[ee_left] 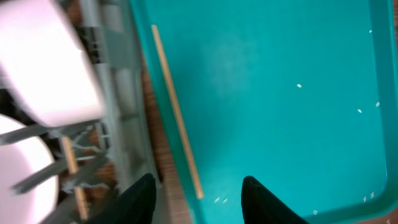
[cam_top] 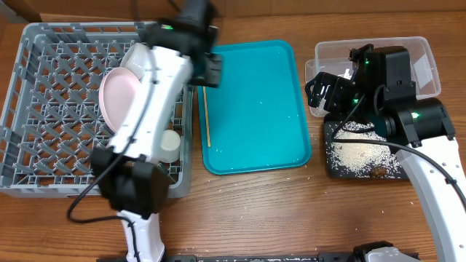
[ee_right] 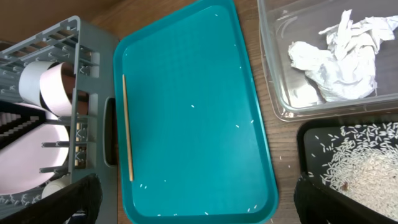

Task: Sort waste into correct bins and load items into the dishwasher

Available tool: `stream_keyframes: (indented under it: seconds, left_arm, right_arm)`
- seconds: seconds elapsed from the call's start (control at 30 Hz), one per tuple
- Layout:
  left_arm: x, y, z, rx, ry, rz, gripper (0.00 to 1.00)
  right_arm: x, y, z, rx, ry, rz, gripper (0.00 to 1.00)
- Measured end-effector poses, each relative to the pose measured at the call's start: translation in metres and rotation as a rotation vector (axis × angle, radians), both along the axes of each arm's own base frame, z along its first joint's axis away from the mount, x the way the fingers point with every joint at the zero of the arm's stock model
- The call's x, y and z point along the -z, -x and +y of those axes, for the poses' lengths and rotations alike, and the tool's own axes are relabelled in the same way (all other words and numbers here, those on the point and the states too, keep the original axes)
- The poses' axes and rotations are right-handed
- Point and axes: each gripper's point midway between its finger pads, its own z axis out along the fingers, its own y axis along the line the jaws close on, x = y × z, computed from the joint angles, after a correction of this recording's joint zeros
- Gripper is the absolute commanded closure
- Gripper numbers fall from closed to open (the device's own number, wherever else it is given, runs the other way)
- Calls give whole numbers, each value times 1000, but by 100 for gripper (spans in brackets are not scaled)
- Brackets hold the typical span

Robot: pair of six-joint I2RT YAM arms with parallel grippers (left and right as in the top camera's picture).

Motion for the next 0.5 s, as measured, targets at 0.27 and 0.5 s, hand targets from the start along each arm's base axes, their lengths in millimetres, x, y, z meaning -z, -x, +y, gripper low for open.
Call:
stream_keyframes:
  seconds: [0.27, 0.5]
  left_arm:
    - [85, -14, -22, -131, -125, 85, 49]
    - [131, -28, -11, -197, -136, 128, 51]
  right_arm:
    - [0, 0, 0, -1, 0, 1, 0]
    - [0, 0, 0, 0, 0, 0, 0]
